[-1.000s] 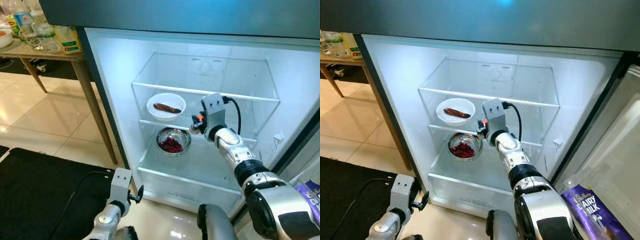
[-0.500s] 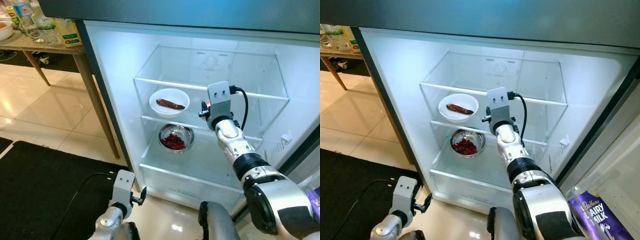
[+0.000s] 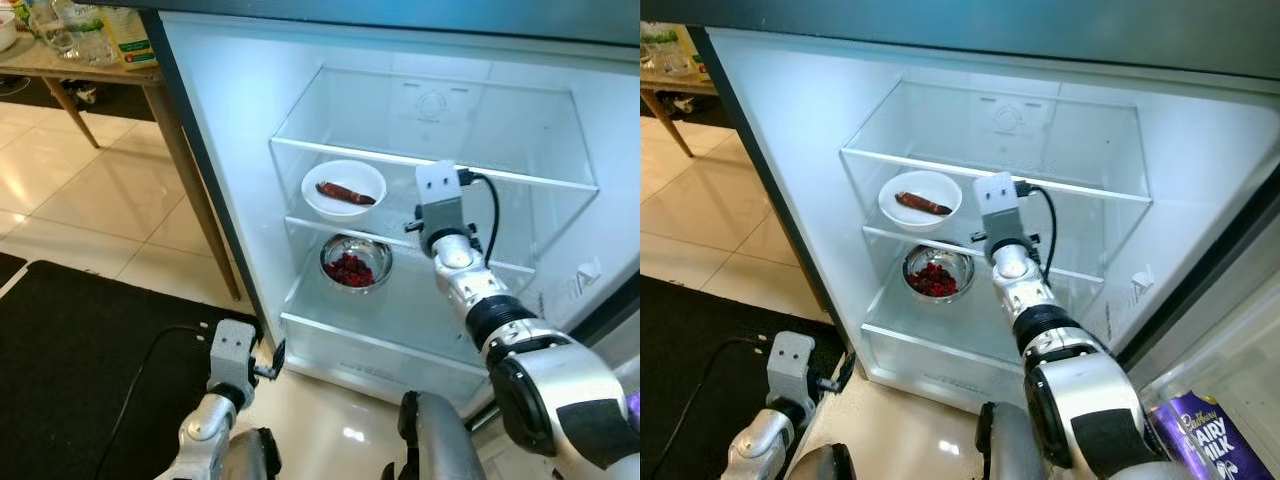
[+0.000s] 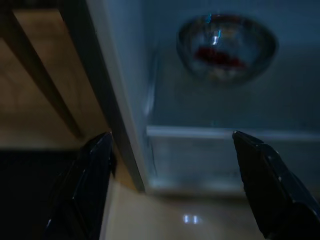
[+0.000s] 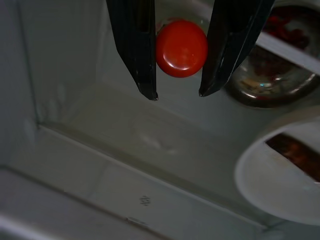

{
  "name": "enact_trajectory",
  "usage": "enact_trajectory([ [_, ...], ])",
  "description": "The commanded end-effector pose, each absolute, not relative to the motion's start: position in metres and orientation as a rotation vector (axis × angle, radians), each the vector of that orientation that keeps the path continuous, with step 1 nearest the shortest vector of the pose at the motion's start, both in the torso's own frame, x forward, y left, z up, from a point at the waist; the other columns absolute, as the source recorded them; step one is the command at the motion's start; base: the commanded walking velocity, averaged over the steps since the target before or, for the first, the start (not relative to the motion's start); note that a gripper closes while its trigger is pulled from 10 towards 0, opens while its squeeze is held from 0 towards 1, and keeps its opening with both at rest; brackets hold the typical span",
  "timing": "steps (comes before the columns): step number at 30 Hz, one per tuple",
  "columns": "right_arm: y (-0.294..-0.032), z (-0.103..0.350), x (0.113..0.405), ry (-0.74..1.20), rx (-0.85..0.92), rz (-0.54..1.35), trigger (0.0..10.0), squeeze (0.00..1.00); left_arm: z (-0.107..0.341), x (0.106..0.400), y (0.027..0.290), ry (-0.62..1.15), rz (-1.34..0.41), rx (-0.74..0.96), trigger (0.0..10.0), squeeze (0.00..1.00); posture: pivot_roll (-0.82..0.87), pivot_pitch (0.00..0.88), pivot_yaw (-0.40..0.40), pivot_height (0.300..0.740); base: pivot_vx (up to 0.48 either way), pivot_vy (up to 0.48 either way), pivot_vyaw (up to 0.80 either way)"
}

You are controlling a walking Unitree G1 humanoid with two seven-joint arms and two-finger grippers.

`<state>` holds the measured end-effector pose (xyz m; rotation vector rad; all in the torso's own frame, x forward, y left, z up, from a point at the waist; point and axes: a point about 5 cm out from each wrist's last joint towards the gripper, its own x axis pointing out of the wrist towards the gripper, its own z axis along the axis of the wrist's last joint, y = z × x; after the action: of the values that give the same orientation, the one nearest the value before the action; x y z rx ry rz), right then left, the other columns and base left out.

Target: Restocking fridge

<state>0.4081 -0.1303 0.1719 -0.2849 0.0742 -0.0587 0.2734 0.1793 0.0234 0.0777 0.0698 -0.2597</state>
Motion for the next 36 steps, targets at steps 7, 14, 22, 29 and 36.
enact_trajectory([
  [7,-0.146,0.18,0.412,0.115,-0.301,-0.128,10.0,0.0,0.083,0.296,0.166,-0.175,-0.447,0.051,10.0,0.0,0.0,0.225,-0.003,0.536,0.0,0.0,0.0],
  [14,-0.153,0.188,0.415,0.118,-0.301,-0.17,10.0,0.0,0.095,0.294,0.164,-0.19,-0.546,0.014,10.0,0.0,0.0,0.22,0.002,0.536,0.0,0.0,0.0],
  [22,-0.16,0.196,0.416,0.101,-0.262,-0.209,10.0,0.0,0.093,0.287,0.156,-0.152,-0.601,0.007,10.0,0.0,0.01,0.215,-0.001,0.536,0.0,0.0,0.0],
  [29,-0.171,0.195,0.415,0.136,-0.283,-0.274,10.0,0.0,0.096,0.285,0.15,-0.14,-0.638,-0.005,10.0,0.0,0.01,0.21,0.003,0.536,0.0,0.0,0.0],
  [36,-0.189,0.199,0.415,0.156,-0.316,-0.331,10.0,0.0,0.101,0.286,0.149,-0.142,-0.639,-0.003,10.0,0.0,0.01,0.212,0.002,0.536,0.0,0.0,0.0],
])
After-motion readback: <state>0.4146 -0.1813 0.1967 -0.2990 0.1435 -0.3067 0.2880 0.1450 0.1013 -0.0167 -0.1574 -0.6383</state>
